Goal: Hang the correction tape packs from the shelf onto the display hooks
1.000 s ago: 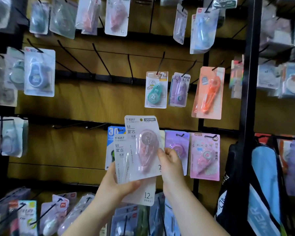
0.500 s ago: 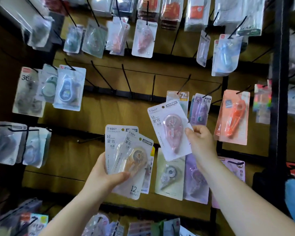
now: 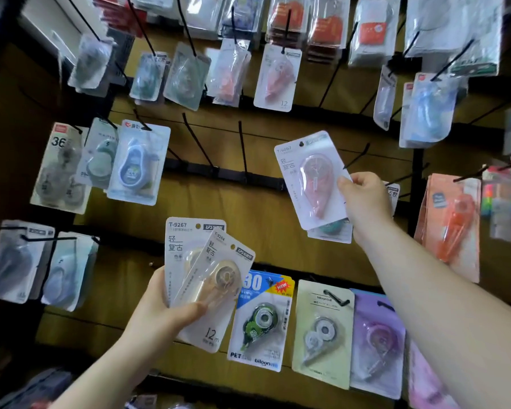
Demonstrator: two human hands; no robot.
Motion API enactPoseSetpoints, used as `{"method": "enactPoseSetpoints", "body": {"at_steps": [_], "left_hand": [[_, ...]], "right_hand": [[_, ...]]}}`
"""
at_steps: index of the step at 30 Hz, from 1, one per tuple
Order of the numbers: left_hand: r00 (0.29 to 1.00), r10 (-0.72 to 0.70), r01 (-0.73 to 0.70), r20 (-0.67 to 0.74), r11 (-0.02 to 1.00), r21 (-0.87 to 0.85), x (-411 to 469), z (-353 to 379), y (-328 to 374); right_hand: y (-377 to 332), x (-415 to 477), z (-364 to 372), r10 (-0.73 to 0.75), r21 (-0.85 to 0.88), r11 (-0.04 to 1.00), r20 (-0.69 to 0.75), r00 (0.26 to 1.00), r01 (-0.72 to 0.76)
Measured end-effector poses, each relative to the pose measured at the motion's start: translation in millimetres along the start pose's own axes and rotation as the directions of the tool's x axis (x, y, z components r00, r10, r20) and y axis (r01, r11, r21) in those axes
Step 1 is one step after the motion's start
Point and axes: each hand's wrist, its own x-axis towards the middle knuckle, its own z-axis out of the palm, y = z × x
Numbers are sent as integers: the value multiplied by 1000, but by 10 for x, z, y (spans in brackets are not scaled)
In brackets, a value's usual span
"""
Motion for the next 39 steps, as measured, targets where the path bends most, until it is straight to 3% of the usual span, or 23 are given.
{"method": "enactPoseSetpoints", "body": {"at_steps": [7, 11, 17, 21, 25, 29, 32, 35, 37, 39], "left_hand": [[1000, -6, 6, 7, 1000, -24, 12, 17, -30], [999, -4, 4, 33, 1000, -2, 39, -14, -29], [998, -17, 17, 65, 1000, 2, 57, -28, -14], [998, -12, 13, 65, 1000, -10, 60, -61, -46], [999, -1, 3, 47, 998, -56, 76, -56, -57], [1000, 25, -23, 18, 994, -108, 102, -9, -57], [999, 34, -31, 18, 989, -143, 130, 33, -36], [998, 56, -54, 6, 983, -178, 158, 109, -11], [997, 81, -79, 4, 983, -168, 162, 169, 7], [994, 105, -101, 14, 984, -147, 164, 209, 24]], "right_hand": [[69, -18, 88, 85, -1, 996, 64, 994, -86], [166, 21, 255, 102, -112, 989, 82, 991, -93], [318, 77, 465, 274, -172, 953, 135, 952, -250], [364, 99, 540, 310, -187, 941, 145, 940, -282], [381, 14, 540, 217, -264, 946, 91, 972, -186], [434, -212, 496, -86, -426, 901, 23, 996, 88], [377, -454, 465, -232, -404, 869, 177, 956, 286], [303, -701, 468, -158, -406, 831, 484, 861, 380], [314, -811, 489, -23, -401, 852, 613, 790, 336], [327, -873, 475, 65, -298, 937, 666, 743, 185]]}}
